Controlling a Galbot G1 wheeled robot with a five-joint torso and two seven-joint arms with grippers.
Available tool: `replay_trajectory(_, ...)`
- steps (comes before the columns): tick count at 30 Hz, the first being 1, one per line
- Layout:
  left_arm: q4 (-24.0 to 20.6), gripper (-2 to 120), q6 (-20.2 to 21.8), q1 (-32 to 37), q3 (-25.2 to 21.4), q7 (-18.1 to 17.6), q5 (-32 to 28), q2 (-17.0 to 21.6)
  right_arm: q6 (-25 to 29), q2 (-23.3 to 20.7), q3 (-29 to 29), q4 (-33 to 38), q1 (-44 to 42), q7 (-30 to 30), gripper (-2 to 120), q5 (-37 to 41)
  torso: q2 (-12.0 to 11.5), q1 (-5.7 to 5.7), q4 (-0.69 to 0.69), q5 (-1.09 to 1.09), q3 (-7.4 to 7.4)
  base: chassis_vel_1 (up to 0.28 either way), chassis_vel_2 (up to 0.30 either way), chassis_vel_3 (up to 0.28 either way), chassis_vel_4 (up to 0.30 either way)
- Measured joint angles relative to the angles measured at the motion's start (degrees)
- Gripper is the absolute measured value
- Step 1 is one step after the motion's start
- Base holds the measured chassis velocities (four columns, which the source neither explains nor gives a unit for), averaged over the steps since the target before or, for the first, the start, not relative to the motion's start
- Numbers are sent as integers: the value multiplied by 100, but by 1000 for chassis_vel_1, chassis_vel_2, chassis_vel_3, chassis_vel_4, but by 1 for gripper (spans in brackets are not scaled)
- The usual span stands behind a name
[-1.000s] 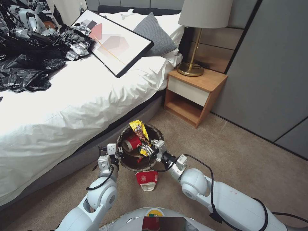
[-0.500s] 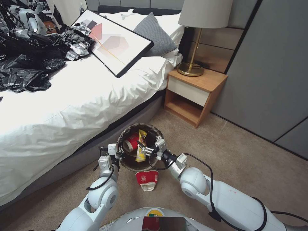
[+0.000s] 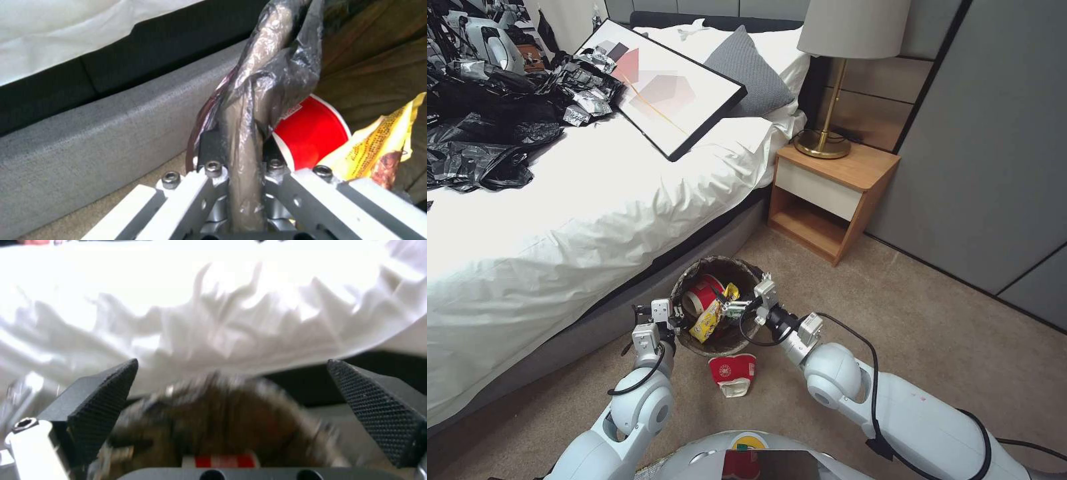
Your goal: Pick up the trash bin, then pick up the garbage from the floor and place it into the trash bin.
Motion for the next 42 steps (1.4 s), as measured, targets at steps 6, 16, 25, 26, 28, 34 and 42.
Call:
replay_trajectory(6,2,0,0,-4,7,1,1,-9,-28,-4,376,267,-47,33,100,159,0,0,-1,0,0,0,0,0,0)
replay_trajectory(16,3,0,-6,11,-1,1,2,-21,-41,-76,1066,758,-138,211,100,515,0,0,0,0,0,0,0,0,0)
replay_trajectory(25,-2,0,-20,42,-8,3,18,-34,-165,-14,2223,1140,-654,485,100,632,0,0,0,0,0,0,0,0,0)
replay_trajectory(26,-20,0,-29,60,-18,3,22,-33,-311,21,2643,1181,-911,611,100,534,0,0,0,0,0,0,0,0,0)
replay_trajectory(28,-30,0,-37,68,-30,3,23,-30,-378,39,2849,1184,-1060,672,100,465,0,0,-1,0,0,0,0,0,0)
replay_trajectory(34,-72,0,-60,110,-65,0,40,-34,-630,223,3562,1106,-1573,1038,100,133,0,0,0,0,0,0,0,0,0)
replay_trajectory(42,-122,0,-106,166,-151,-13,69,-16,-485,709,4261,694,-2614,1096,100,-714,0,0,-1,0,0,0,0,0,0)
